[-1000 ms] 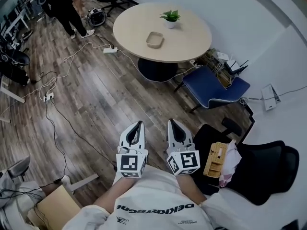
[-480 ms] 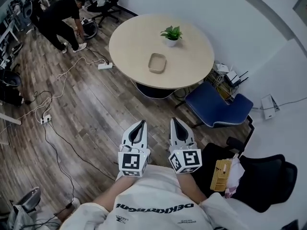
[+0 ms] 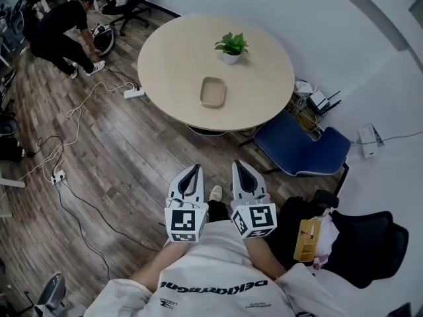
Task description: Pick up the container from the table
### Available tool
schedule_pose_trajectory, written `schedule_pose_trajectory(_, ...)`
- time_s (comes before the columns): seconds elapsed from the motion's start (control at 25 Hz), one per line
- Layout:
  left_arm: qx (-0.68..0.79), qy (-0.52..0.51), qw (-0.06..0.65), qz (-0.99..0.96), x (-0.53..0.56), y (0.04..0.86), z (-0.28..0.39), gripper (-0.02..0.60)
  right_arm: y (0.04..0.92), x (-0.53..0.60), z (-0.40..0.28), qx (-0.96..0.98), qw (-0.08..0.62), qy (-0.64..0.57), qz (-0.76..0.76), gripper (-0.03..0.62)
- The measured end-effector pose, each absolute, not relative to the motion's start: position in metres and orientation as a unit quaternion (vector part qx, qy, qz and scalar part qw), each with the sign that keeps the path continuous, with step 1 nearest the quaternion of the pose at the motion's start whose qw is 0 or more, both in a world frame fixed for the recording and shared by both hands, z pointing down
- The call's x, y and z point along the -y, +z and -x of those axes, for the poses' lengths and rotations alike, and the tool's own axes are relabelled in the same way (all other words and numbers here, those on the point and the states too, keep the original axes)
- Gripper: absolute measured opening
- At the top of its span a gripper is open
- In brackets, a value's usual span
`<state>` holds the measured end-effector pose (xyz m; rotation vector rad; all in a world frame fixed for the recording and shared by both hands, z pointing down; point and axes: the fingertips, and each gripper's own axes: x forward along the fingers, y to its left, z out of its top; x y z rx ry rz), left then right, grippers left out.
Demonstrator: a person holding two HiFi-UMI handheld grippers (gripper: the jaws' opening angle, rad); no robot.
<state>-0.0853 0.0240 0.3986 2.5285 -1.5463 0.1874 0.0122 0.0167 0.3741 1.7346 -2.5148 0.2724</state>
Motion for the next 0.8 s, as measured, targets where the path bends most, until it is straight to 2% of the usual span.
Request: schedule_pose_trajectory(0.8, 0.518, 0.122, 0.133, -0.836, 0.205, 0.452, 0.043, 0.017, 0.448, 0.213, -0.054, 0.808, 0.088, 0.183, -0.553, 0.032)
